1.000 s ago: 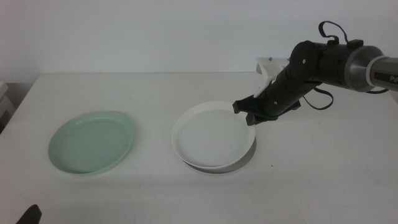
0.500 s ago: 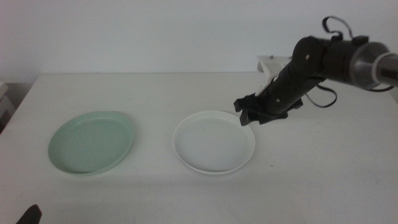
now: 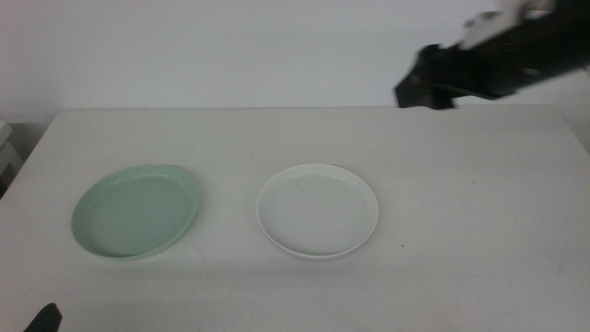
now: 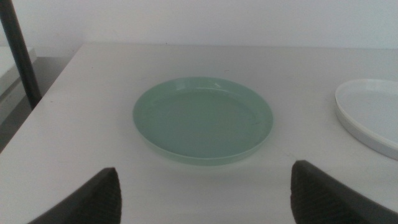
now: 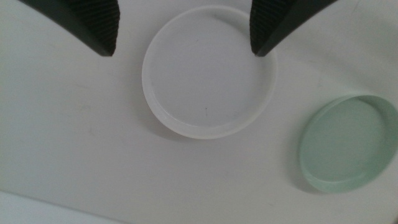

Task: Stack the three bowls on top of each other.

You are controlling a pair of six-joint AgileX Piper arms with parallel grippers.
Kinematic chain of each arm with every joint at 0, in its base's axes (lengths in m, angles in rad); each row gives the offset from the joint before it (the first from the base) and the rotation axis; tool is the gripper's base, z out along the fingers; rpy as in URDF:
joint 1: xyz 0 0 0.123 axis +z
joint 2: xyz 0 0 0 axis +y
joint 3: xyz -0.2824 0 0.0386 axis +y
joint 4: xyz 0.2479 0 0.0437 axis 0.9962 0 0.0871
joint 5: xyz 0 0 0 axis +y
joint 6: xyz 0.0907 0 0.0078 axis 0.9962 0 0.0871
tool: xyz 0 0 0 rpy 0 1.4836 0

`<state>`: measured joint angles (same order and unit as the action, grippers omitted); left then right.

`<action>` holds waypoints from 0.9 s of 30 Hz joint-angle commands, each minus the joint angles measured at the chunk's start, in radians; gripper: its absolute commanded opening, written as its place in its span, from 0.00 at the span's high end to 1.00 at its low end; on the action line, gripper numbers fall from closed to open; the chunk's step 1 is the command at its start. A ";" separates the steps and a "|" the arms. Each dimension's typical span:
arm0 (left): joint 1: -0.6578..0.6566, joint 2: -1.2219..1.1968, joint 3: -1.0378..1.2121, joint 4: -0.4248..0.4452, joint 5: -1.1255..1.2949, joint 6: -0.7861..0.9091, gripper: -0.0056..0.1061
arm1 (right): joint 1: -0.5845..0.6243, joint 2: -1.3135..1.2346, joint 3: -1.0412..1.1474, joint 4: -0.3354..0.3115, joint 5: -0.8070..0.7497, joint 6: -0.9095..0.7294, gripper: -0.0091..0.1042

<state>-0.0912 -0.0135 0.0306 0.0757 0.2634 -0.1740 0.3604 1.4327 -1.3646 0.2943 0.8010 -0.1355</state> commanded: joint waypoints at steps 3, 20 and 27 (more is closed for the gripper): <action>0.000 -0.010 -0.004 -0.010 -0.070 -0.008 0.08 | -0.008 -0.229 0.120 0.002 -0.109 -0.029 0.45; 0.000 -0.010 -0.004 -0.010 -0.070 -0.008 0.08 | -0.008 -0.738 0.316 -0.039 0.004 -0.038 0.45; 0.000 -0.010 -0.004 -0.010 -0.070 -0.008 0.08 | -0.008 -0.764 0.316 -0.039 -0.034 -0.031 0.45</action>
<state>-0.0912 -0.0135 0.0306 0.0757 0.2634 -0.1740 0.3604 0.6696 -1.0275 0.2572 0.8490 -0.1616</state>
